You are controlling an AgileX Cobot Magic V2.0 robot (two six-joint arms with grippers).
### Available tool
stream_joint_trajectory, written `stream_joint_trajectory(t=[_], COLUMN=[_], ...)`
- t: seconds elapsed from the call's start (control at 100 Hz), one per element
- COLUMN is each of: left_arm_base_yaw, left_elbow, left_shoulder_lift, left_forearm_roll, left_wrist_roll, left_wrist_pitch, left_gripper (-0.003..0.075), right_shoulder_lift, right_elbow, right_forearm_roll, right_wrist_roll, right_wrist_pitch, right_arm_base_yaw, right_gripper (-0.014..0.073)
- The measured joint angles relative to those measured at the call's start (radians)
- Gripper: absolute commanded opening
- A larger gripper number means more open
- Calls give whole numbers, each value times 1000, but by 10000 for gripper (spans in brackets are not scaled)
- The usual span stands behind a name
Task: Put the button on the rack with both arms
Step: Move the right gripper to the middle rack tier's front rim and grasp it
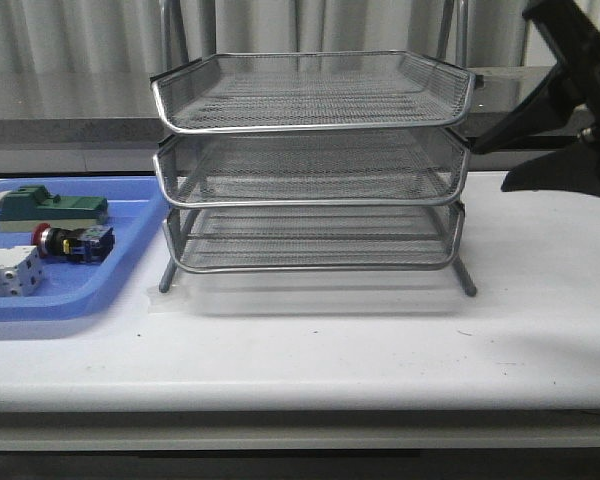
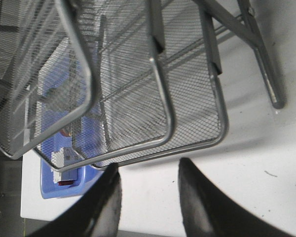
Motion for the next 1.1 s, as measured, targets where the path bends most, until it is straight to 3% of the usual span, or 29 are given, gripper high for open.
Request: stream_joint_trajectory(t=[0.93, 1.0, 1.1], left_arm_base_yaw=[0, 0, 0], left_elbow=[0, 0, 0], left_shoulder_lift=[0, 0, 0], left_forearm_roll=[0, 0, 0], left_wrist_roll=[0, 0, 0], left_wrist_pitch=[0, 0, 0], left_gripper=[-20, -20, -20], right_shoulder_lift=[292, 301, 311], right_elbow=[-183, -183, -184], right_forearm_roll=[53, 53, 53], right_wrist_roll=[-59, -59, -59], right_wrist_pitch=[106, 114, 122], right_arm_base_yaw=[0, 0, 0], right_gripper=[304, 265, 130])
